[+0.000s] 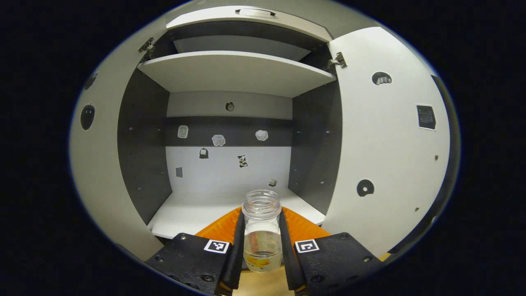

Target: Grasp the bottle in the cabinet with the left hand and place it on the coaster, then close the right door with the right hand and the left door with the left hand.

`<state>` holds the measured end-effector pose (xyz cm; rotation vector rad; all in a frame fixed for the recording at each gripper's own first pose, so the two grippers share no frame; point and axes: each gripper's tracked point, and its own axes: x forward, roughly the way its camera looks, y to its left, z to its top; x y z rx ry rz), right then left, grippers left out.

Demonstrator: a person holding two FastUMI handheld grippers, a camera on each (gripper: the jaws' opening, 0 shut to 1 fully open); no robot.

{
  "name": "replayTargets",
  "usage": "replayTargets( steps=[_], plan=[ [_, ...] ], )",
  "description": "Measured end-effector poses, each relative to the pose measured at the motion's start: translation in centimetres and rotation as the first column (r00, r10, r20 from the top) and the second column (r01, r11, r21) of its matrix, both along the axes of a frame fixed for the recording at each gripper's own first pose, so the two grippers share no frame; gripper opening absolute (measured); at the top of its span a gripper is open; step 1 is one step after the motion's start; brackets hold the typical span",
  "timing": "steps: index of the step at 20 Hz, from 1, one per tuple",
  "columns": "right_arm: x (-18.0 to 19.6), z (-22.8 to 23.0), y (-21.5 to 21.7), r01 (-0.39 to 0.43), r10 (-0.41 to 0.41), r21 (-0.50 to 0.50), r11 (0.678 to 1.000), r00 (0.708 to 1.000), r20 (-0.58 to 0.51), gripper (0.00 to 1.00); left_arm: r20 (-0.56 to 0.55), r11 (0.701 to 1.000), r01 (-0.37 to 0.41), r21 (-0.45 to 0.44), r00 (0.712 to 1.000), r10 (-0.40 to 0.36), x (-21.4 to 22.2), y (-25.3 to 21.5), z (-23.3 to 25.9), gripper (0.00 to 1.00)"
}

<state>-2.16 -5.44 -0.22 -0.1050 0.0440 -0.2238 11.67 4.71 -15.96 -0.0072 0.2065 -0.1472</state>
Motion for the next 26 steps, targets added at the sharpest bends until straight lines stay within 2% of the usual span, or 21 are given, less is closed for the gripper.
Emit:
replayTargets(
  steps=[7, 12, 13, 17, 21, 26],
  plan=[
    [-0.2, 0.0, 0.2, -0.02, 0.02, 0.002, 1.0, 1.0, -0.01, 0.97, -0.059, 1.0, 0.021, -0.011, 0.998, -0.022, -4.7, -0.9, -4.3, 0.44],
    [0.1, -0.1, 0.8, -0.044, 0.044, 0.006, 0.999, 0.999, -0.009, 0.97, -0.136, 1.0, 0.018, -0.011, 0.991, -0.019, -7.4, -0.6, -9.6, 0.46],
    [0.2, -0.2, 0.9, -0.047, 0.047, 0.007, 0.999, 0.999, -0.011, 0.97, -0.15, 1.0, 0.017, -0.016, 0.988, -0.02, -7.9, -0.5, -10.8, 0.44],
    [0.5, -0.4, 1.0, -0.053, 0.053, 0.007, 0.999, 0.999, -0.015, 0.97, -0.207, 0.999, 0.032, -0.019, 0.978, -0.035, -10.1, -0.4, -15.3, 0.45],
    [0.7, -0.4, 0.8, -0.045, 0.045, 0.002, 0.999, 0.999, -0.017, 0.97, -0.253, 0.997, 0.077, -0.031, 0.964, -0.082, -12.1, -1.1, -19.6, 0.44],
    [0.7, -0.5, 0.4, -0.032, 0.032, -0.005, 0.999, 0.999, -0.021, 0.97, -0.351, 0.994, 0.094, -0.061, 0.93, -0.11, -14.6, -1.7, -24.9, 0.45]
  ],
)
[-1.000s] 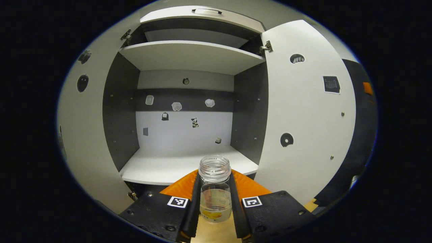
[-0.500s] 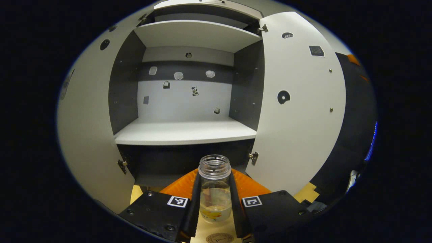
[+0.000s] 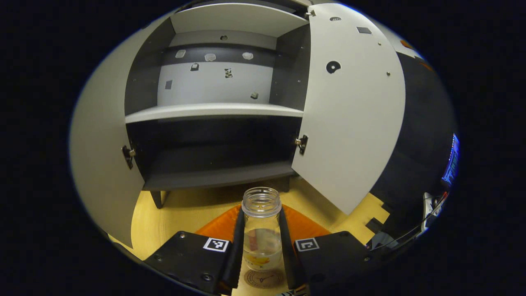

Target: Grasp the bottle in the cabinet with the left hand and place it on the coaster, then close the right door with the right hand and the left door with the left hand.

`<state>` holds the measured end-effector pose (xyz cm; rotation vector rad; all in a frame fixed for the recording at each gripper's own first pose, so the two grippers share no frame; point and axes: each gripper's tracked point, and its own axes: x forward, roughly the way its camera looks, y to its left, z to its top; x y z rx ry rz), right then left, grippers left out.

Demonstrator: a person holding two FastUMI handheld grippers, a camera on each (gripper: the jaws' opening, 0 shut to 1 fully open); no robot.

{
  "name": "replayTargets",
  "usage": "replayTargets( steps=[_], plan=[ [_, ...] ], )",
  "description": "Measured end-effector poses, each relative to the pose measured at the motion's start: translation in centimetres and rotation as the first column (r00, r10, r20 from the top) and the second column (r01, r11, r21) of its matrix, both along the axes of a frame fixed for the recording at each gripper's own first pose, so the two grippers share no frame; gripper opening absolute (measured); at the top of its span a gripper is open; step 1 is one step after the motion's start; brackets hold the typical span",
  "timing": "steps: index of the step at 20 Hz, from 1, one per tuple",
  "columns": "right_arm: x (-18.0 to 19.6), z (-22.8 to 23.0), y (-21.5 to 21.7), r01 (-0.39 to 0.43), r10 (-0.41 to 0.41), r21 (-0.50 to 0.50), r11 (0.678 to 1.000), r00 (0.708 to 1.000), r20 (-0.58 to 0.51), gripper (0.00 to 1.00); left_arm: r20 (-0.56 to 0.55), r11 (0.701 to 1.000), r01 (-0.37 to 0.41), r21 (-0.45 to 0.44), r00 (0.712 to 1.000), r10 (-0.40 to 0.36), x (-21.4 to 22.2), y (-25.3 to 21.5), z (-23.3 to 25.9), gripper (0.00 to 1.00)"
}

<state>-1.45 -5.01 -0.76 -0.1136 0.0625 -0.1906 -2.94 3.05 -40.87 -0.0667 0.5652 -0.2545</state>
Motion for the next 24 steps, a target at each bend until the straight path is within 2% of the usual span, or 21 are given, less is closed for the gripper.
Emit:
replayTargets(
  steps=[6, 11, 13, 21, 23, 24],
  plan=[
    [0.1, 0.0, 0.1, 0.003, -0.003, -0.002, 1.0, 1.0, -0.003, 0.97, -0.105, 1.0, -0.02, -0.022, 0.994, 0.017, -3.1, 0.1, -4.0, 0.45],
    [0.4, -0.3, 0.8, -0.012, 0.012, -0.003, 1.0, 1.0, -0.012, 0.97, -0.115, 0.999, -0.041, -0.028, 0.993, 0.038, -4.3, 0.5, -5.4, 0.45],
    [0.5, -0.4, 0.8, -0.015, 0.015, -0.007, 1.0, 1.0, -0.015, 0.97, -0.082, 0.999, -0.039, -0.032, 0.996, 0.037, -4.2, 0.4, -5.2, 0.45],
    [0.7, -0.8, 0.6, -0.011, 0.011, -0.008, 1.0, 1.0, -0.026, 0.97, -0.076, 1.0, -0.012, -0.009, 0.997, 0.012, -5.5, 0.3, -5.0, 0.47],
    [0.8, -0.9, 0.6, -0.013, 0.012, -0.009, 1.0, 0.999, -0.031, 0.97, -0.079, 1.0, -0.001, 0.002, 0.997, 0.001, -6.1, 0.2, -4.8, 0.51],
    [0.8, -1.1, 0.6, -0.013, 0.012, -0.011, 1.0, 0.999, -0.034, 0.97, -0.084, 1.0, 0.005, 0.006, 0.996, -0.005, -6.4, 0.2, -4.8, 0.49]
  ],
)
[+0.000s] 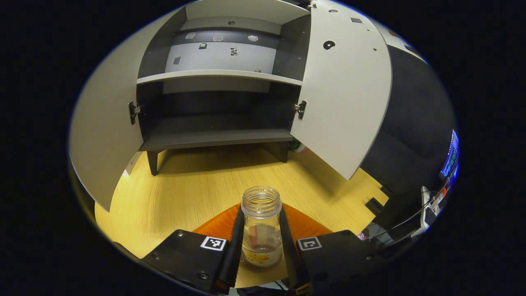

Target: Grasp the bottle in the cabinet with the left hand and place it on the coaster, then close the right door with the right hand and the left door with the left hand.

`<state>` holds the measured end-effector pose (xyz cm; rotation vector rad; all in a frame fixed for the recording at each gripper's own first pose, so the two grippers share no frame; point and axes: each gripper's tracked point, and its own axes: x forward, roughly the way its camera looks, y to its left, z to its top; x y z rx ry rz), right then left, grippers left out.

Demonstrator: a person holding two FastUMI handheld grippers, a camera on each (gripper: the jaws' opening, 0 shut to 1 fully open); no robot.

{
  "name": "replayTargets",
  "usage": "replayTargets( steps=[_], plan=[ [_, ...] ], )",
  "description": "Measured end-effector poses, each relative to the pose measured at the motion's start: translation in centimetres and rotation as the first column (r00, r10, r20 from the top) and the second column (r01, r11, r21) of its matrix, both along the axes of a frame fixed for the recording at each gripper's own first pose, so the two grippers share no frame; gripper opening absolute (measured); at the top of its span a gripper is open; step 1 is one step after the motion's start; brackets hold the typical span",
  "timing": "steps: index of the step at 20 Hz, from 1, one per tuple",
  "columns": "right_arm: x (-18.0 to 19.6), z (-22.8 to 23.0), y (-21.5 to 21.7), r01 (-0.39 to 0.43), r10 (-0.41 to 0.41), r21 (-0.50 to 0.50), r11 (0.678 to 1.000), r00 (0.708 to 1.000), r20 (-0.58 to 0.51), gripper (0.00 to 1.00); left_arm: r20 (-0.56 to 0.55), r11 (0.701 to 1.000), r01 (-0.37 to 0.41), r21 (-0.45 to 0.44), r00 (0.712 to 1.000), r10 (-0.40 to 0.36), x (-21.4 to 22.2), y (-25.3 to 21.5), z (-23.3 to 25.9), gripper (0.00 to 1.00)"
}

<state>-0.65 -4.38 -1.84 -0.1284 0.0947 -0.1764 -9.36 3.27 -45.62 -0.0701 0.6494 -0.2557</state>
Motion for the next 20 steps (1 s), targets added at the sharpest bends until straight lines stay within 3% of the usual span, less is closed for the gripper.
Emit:
replayTargets(
  steps=[6, 7, 9, 13, 20],
  plan=[
    [0.4, -0.7, 0.4, -0.012, 0.012, -0.002, 1.0, 1.0, -0.014, 0.97, -0.056, 1.0, 0.016, 0.019, 0.998, -0.015, -2.0, 0.0, -0.7, 0.55],
    [0.6, -0.9, 0.4, -0.013, 0.013, -0.002, 1.0, 1.0, -0.016, 0.97, -0.053, 1.0, 0.016, 0.018, 0.998, -0.015, -2.0, -0.1, -0.6, 0.63],
    [0.6, -1.2, 0.4, -0.016, 0.016, -0.001, 1.0, 1.0, -0.023, 0.94, -0.05, 1.0, 0.018, 0.023, 0.999, -0.017, -2.2, 0.0, -0.4, 0.57],
    [0.9, -1.8, 0.6, -0.023, 0.023, 0.002, 1.0, 0.999, -0.035, 0.97, -0.039, 1.0, 0.018, 0.018, 0.999, -0.017, -2.3, -0.2, 0.4, 0.65],
    [1.0, -2.4, 0.4, -0.023, 0.023, 0.001, 1.0, 0.999, -0.044, 0.98, 0.009, 0.999, 0.044, 0.014, 0.999, -0.044, -1.9, -1.0, 3.3, 0.65]
  ],
)
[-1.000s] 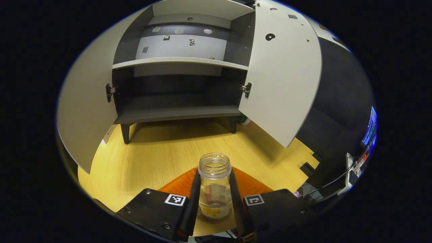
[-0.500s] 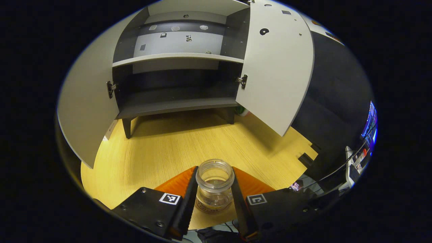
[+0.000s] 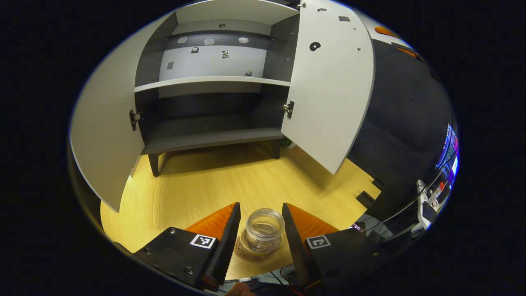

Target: Grasp the bottle in the cabinet with the left hand and place it on the coaster, then close the right door with the right hand and the left door with the left hand.

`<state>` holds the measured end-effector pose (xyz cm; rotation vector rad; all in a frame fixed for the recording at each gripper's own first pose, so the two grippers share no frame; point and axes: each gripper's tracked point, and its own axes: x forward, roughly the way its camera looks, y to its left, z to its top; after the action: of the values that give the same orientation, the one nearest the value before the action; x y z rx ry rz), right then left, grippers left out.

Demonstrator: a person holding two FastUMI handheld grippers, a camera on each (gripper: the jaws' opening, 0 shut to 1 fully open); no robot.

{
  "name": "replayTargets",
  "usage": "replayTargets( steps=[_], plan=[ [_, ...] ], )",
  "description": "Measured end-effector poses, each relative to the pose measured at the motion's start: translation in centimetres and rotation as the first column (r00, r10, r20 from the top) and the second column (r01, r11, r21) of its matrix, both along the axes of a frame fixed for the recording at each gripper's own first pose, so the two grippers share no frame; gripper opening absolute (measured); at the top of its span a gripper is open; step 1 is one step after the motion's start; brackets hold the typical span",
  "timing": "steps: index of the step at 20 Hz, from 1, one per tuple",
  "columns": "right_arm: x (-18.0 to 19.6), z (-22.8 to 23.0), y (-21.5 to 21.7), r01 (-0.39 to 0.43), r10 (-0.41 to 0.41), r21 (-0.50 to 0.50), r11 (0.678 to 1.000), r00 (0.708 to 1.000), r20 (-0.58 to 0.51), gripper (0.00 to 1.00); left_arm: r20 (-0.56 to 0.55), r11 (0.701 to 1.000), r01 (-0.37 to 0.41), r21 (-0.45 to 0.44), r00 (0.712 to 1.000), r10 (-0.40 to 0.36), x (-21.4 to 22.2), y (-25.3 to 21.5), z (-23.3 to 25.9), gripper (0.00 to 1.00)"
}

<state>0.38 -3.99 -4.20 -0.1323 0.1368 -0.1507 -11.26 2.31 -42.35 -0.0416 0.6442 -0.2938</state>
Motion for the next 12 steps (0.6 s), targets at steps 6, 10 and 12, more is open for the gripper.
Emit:
replayTargets(
  steps=[6, 10, 12],
  plan=[
    [0.2, -0.5, -0.5, 0.01, -0.01, -0.005, 1.0, 1.0, -0.005, 0.94, 0.141, 0.999, -0.016, -0.03, 0.99, 0.02, 1.9, -0.2, 7.1, 0.66],
    [0.5, -0.9, -0.6, 0.012, -0.012, -0.007, 1.0, 1.0, -0.011, 0.98, 0.267, 0.997, -0.041, -0.073, 0.962, 0.059, 4.5, 0.0, 13.8, 0.65],
    [0.5, -1.0, -0.6, 0.011, -0.011, -0.009, 1.0, 1.0, -0.013, 0.94, 0.303, 0.995, -0.051, -0.09, 0.95, 0.076, 5.4, 0.1, 16.9, 0.65]
  ],
)
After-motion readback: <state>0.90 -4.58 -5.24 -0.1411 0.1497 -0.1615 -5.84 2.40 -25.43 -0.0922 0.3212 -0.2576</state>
